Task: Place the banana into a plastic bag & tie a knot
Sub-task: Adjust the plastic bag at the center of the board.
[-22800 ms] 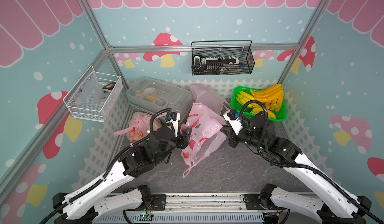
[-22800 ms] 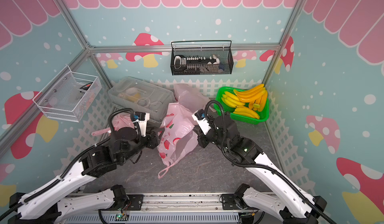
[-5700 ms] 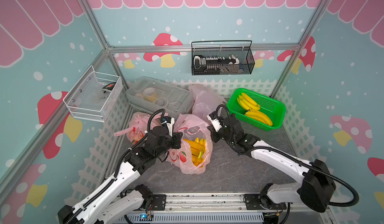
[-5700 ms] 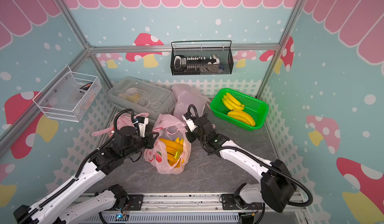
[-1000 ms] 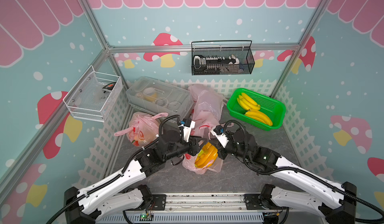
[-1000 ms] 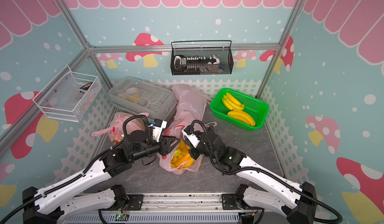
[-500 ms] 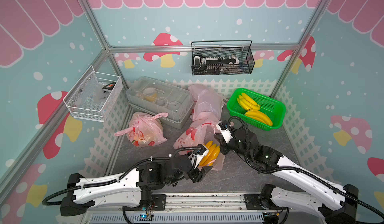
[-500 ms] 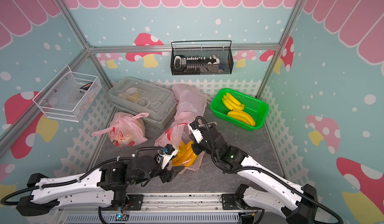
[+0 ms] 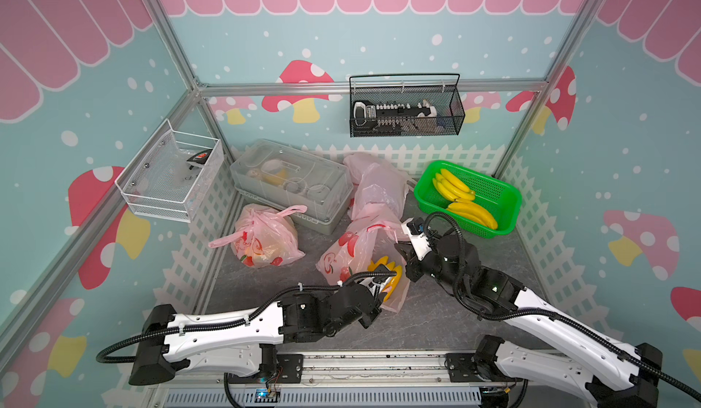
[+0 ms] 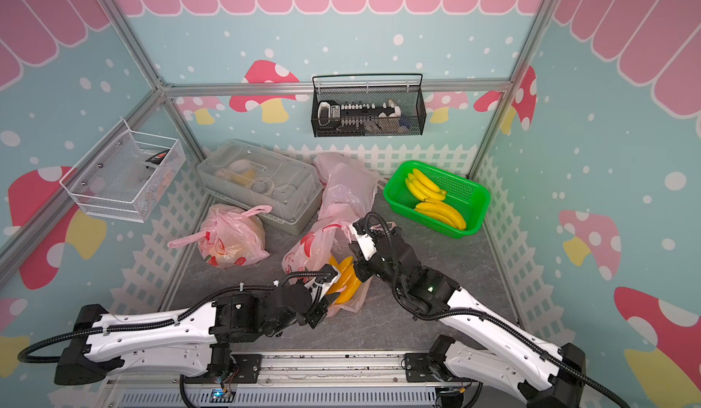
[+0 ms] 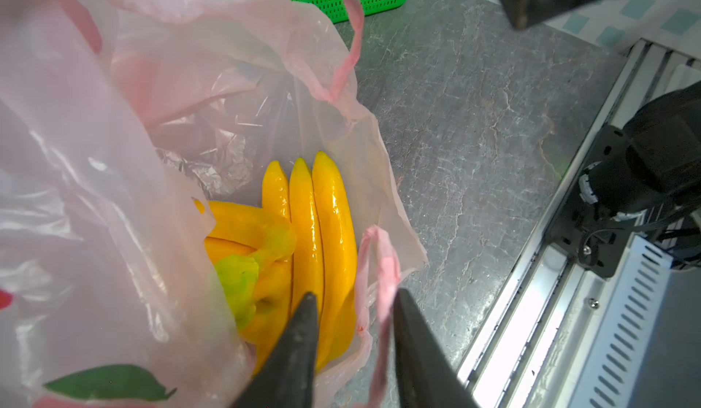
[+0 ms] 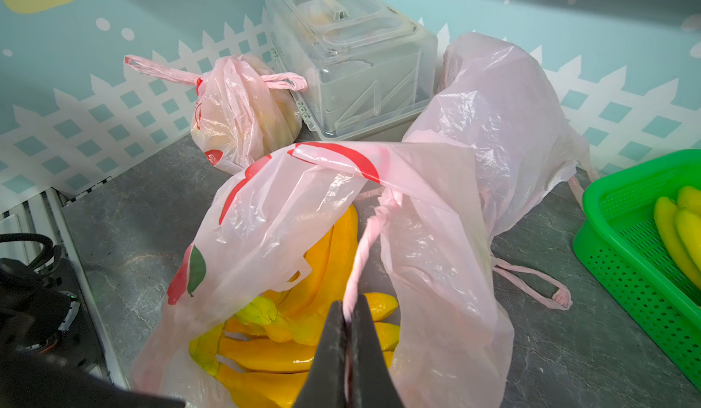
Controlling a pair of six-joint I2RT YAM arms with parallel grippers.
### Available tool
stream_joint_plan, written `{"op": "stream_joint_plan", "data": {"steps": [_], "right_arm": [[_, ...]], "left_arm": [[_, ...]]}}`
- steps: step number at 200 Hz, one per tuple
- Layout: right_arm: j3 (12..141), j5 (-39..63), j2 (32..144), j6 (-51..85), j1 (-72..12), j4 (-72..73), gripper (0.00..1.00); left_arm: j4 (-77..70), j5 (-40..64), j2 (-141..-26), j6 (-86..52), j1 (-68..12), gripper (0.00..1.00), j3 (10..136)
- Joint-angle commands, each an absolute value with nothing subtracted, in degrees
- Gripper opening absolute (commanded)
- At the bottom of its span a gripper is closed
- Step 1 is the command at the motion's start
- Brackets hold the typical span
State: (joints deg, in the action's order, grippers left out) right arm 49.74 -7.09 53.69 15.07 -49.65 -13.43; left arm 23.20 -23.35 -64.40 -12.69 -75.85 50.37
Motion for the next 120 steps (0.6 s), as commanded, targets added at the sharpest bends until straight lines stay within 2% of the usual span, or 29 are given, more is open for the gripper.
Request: {"op": "stream_joint_plan", "data": {"steps": [1, 21, 42, 68, 80, 120], "right_arm": [[49.5, -10.1, 52.0, 15.7, -49.0, -14.0, 0.00], [50.8, -12.2, 51.1, 15.1, -48.4, -16.7, 0.00], [52.5, -13.3, 49.5, 13.8, -47.4, -19.8, 0.00], [56.0, -13.4, 47.7, 11.3, -46.3, -24.0, 0.00], [58.7, -12.4, 47.1, 9.4, -46.3, -26.0, 0.00], [65.7, -9.9, 47.1, 5.9, -46.4, -28.1, 0.00]], "left_arm": [[20.5, -20.8, -64.3, -12.6, -75.2, 0.09, 52.5], [20.5, -21.2, -61.5, -12.3, -74.2, 0.01, 53.5], [20.2, -21.2, -55.2, -11.9, -71.3, 0.00, 54.5], [19.9, -18.7, -46.8, -13.2, -61.8, 0.00, 55.8], [20.0, -14.1, -44.8, -14.4, -56.6, 0.00, 57.2], [17.2, -5.2, -46.2, -17.2, -47.1, 0.00, 61.9]]}}
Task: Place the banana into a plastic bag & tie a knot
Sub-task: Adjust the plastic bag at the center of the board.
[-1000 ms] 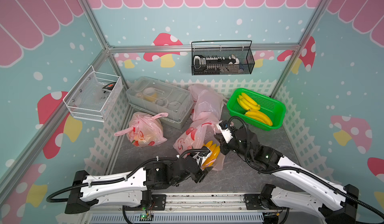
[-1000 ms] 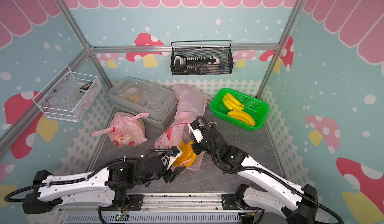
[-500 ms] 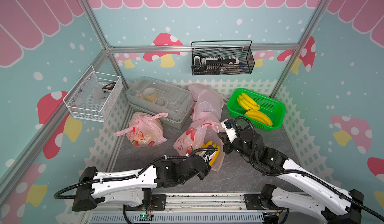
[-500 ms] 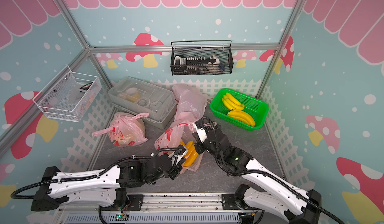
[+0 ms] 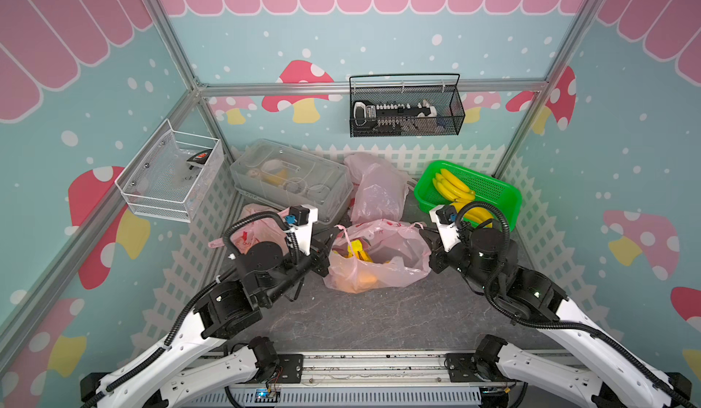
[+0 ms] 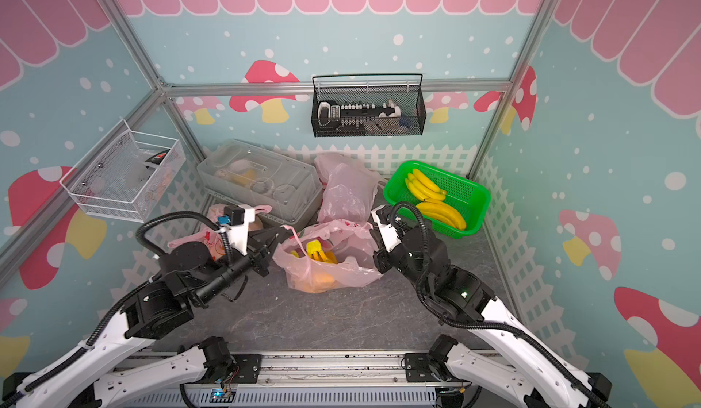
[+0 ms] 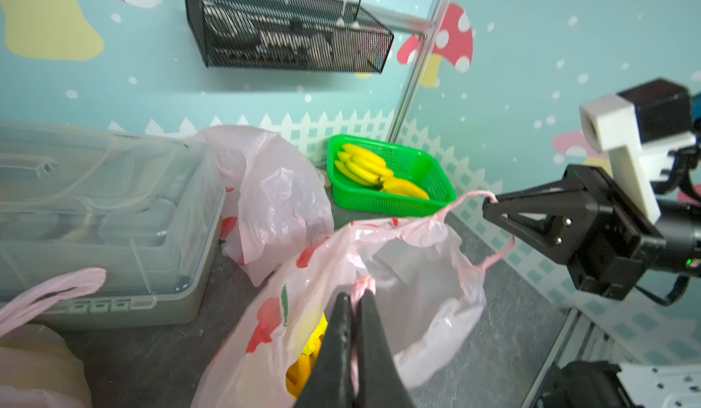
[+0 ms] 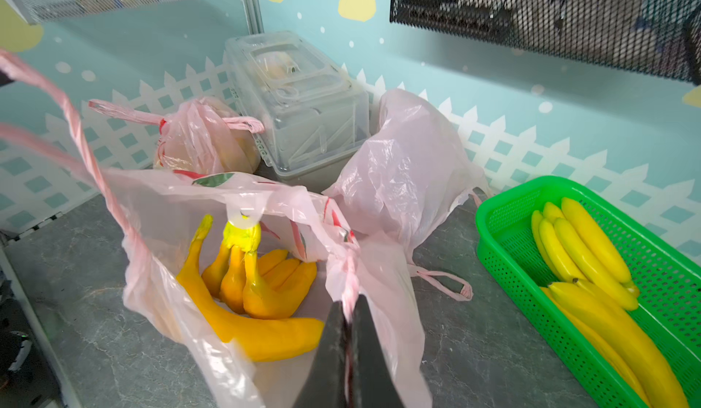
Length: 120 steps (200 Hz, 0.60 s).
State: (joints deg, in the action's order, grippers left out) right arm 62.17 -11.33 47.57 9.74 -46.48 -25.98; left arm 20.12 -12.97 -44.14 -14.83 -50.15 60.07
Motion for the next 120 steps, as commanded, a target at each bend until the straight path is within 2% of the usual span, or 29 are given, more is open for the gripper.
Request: {"op": "stream_joint_plan", "data": {"steps": [1, 41, 74, 120], "right_arm": [[65.7, -9.9, 47.2, 5.8, -46.3, -28.1, 0.00], [67.6, -2.5, 51.6, 2.6, -46.2, -26.1, 0.00], [64.4, 10.9, 54.9, 5.4, -45.8, -17.2, 0.00], [60.5, 13.6, 58.3, 9.0, -43.2, -10.3, 0.00]], "left_arm": [[17.1, -5.0, -46.4, -17.3, -46.9, 0.00, 61.9], [12.2, 6.1, -55.2, -20.9, -44.3, 0.00, 63.8], [7.1, 15.5, -60.7, -23.3, -44.5, 0.00, 63.1], [3.1, 20.5, -61.6, -22.7, -45.0, 0.00, 59.6]]}}
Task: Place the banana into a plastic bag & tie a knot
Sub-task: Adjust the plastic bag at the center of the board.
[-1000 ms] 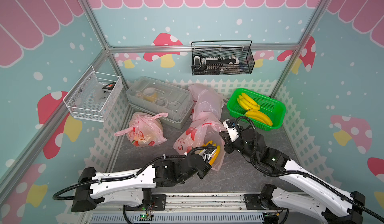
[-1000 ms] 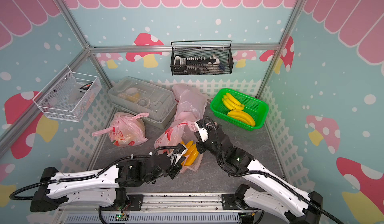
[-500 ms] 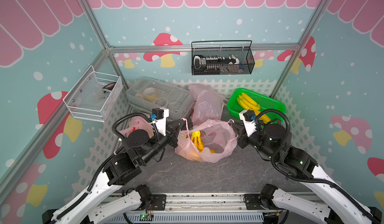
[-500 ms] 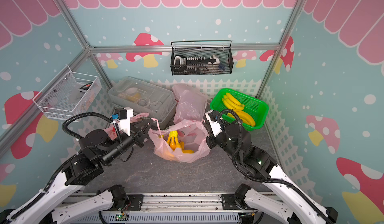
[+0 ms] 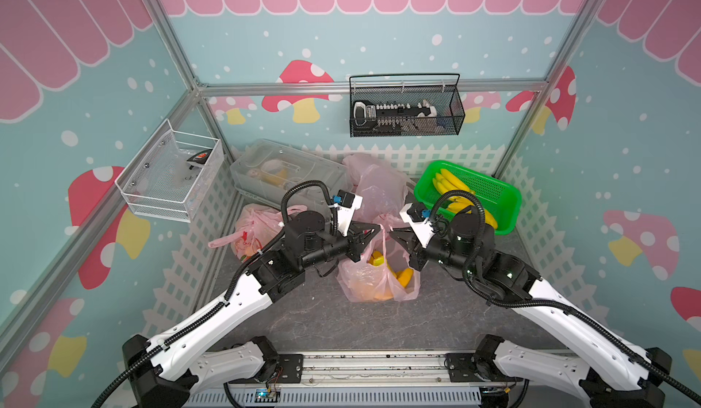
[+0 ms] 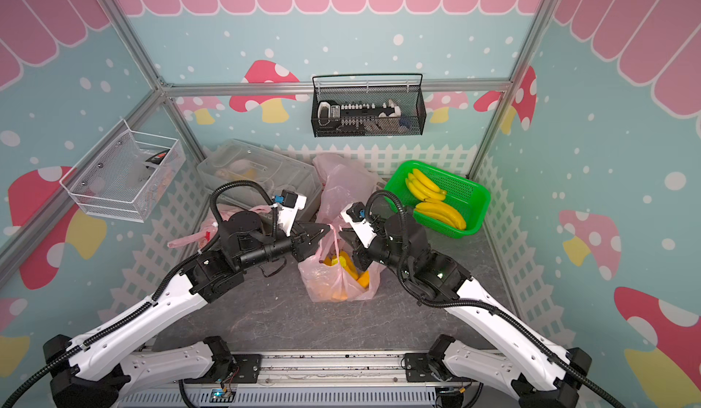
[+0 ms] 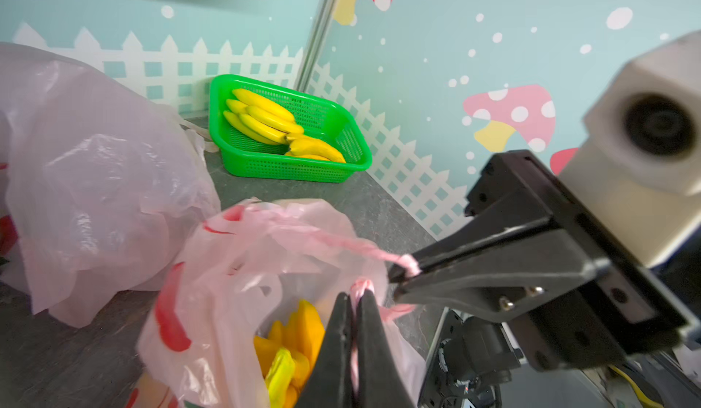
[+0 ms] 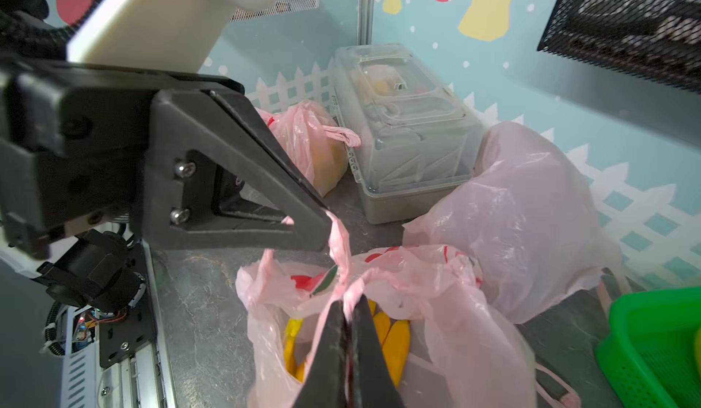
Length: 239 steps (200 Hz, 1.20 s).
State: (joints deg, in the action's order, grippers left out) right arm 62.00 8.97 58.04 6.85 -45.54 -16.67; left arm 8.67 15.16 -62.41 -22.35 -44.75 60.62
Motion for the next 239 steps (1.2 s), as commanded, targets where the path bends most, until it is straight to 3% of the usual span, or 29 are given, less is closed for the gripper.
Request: {"op": "stream_joint_plan", "data": {"steps": [1, 101, 190, 226, 239], "right_arm": [[60.4, 14.1, 58.3, 9.1, -43.2, -10.1, 0.00], [54.4, 28.1, 54.3, 8.6, -40.1, -4.4, 0.10], [54.8, 26.6, 56.6, 8.2, -40.2, -2.7, 0.15], [53.6, 25.7, 56.0, 7.1, -40.3, -2.0, 0.23], [53.4, 26.0, 55.7, 7.1, -40.3, -2.1, 0.19]], "left_arm": [[3.0, 20.6, -61.6, -22.7, -44.9, 0.00, 59.5], [5.8, 19.3, -60.5, -18.5, -44.8, 0.00, 58.4], [5.4, 25.5, -61.3, -17.8, -44.9, 0.00, 58.4], [6.8, 25.6, -61.2, -17.2, -44.8, 0.00, 58.8], [7.1, 25.4, -61.3, -17.1, -44.8, 0.00, 58.8]]}}
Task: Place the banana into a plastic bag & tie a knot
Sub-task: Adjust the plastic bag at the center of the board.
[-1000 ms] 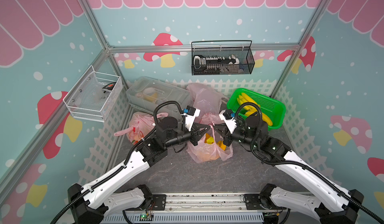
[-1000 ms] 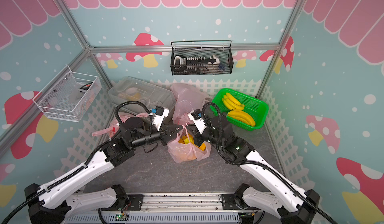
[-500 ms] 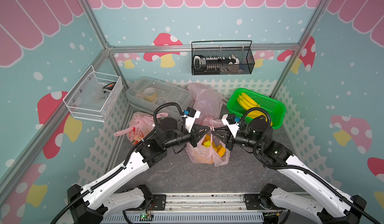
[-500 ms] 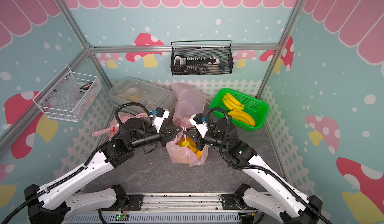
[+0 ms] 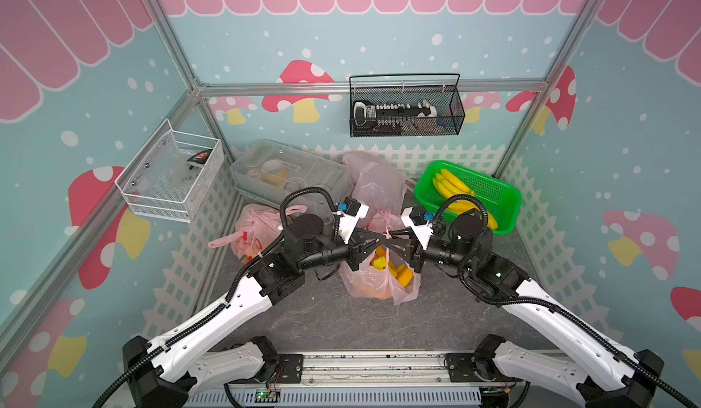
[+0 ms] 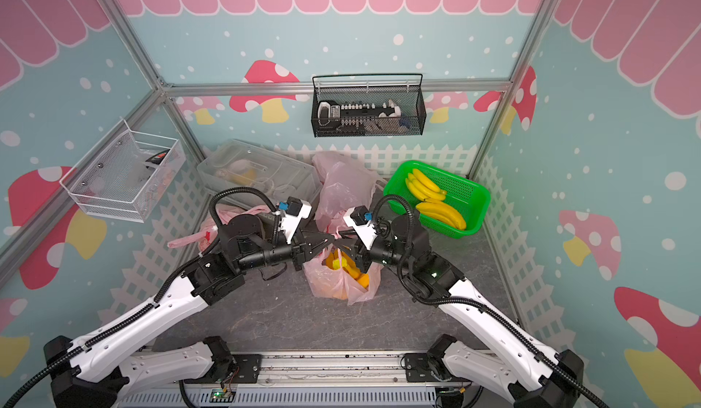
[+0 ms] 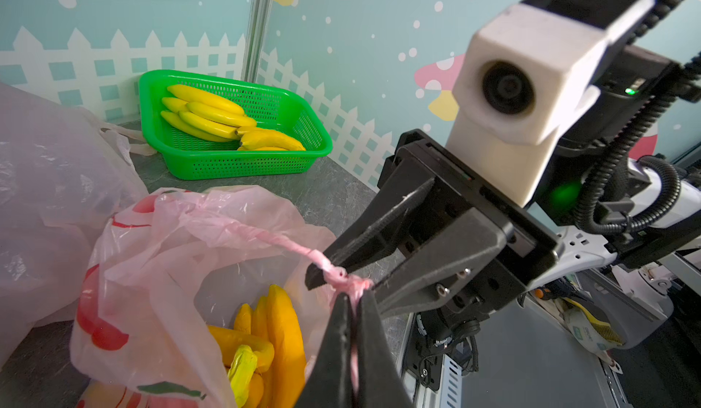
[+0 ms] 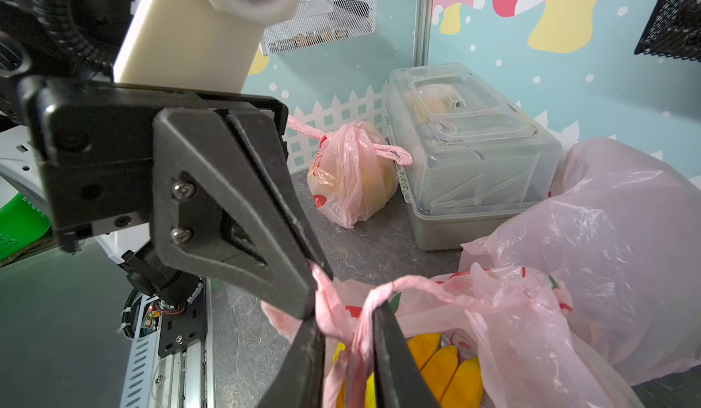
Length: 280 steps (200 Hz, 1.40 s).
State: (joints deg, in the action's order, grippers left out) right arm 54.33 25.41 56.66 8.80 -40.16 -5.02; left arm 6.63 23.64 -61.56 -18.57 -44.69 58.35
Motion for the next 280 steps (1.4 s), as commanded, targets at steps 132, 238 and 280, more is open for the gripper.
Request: {"op": "stream_joint_plan", "data": {"steps": [132, 238, 280], "right_arm": [[59.5, 16.1, 54.2, 15.9, -42.1, -5.1, 0.00], [57.0, 9.4, 53.7, 26.6, -44.1, 0.9, 0.00], [57.6, 3.9, 53.6, 26.9, -44.1, -2.9, 0.00]], "left_arm": [[3.0, -4.9, -51.5, -4.4, -56.0, 0.79, 48.6], [-13.5, -13.0, -67.7, -6.0, -58.6, 0.59, 48.0], [-12.5, -13.1, -68.9, -7.2, -57.9, 0.24, 48.1]]}}
